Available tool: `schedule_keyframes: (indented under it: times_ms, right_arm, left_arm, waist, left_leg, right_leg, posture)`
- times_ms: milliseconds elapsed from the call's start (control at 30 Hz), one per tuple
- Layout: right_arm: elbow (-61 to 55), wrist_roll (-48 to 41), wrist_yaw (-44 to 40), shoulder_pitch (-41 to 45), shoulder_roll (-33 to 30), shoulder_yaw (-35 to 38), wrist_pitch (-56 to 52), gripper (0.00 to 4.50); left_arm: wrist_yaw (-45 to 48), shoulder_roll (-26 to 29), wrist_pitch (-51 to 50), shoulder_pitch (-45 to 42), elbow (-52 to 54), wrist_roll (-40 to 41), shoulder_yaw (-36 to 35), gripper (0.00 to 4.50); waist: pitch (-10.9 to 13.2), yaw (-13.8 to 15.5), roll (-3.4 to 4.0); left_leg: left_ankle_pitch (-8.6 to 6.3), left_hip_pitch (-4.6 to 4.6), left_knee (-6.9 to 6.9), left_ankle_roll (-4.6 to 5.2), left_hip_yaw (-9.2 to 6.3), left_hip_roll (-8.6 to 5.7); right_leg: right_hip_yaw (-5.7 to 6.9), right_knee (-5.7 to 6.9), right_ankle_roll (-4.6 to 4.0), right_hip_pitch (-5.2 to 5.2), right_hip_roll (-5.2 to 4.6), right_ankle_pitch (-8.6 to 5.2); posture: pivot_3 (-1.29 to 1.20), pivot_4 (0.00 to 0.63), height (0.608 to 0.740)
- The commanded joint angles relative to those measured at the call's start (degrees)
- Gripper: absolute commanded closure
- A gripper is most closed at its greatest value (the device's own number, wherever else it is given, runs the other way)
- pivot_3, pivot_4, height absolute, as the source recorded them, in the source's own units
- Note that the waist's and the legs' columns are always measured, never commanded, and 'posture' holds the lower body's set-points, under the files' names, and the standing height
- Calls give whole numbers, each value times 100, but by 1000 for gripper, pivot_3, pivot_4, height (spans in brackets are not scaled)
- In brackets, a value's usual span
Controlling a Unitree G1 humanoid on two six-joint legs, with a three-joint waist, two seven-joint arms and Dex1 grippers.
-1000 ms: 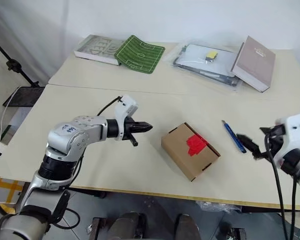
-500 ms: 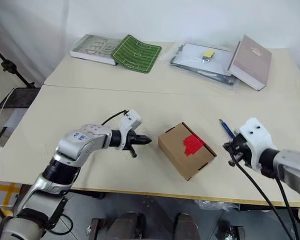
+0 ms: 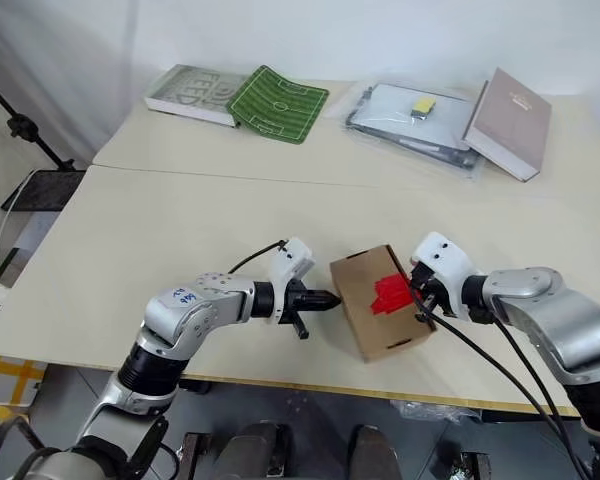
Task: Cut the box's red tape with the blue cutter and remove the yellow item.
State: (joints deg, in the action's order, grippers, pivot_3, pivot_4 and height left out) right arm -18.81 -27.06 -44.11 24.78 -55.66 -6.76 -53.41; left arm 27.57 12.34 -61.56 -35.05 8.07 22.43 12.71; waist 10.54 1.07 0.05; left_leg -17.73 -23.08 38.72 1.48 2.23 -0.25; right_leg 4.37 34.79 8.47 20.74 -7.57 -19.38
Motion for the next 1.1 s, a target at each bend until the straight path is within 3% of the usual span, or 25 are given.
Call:
schedule_keyframes:
  times_ms: [33,300,900,1100]
  right_arm:
    - [-202,-109,-210,292,241,-114,0,4471]
    - [1,281,-176,421,567,-340,60,4471]
    - [-605,198,-555,271,364,-254,-390,4471]
    - [-232,856,-238,270,173,-296,-32,4471]
  left_arm:
    - [-113,-162,303,-135,-102,-86,-84,4500]
    - [-23,-75,284,-198,-99,-167,-166,4500]
    - [242,260,-275,-129,432,-57,-72,4500]
    - [278,563,-145,-106,348,-194,-165,4500]
  waist:
    - [0,5,0]
    - [1,48,-1]
    - [1,34,-1]
    - [1,34,-1]
  left_leg:
    - [1,0,6,1,0,1]
    - [0,-6,27,2,-8,-10]
    - [0,-6,29,1,-9,-7]
    - [0,-6,29,1,-8,-8]
  right_leg:
    - [0,7,0,1,0,0]
    - [-3,19,0,-1,-12,0]
    - [-3,23,0,0,-9,0]
    - [-4,22,0,0,-10,0]
  posture:
    - [0,150,740]
    - [0,150,740]
    - [0,150,740]
    - [0,150,740]
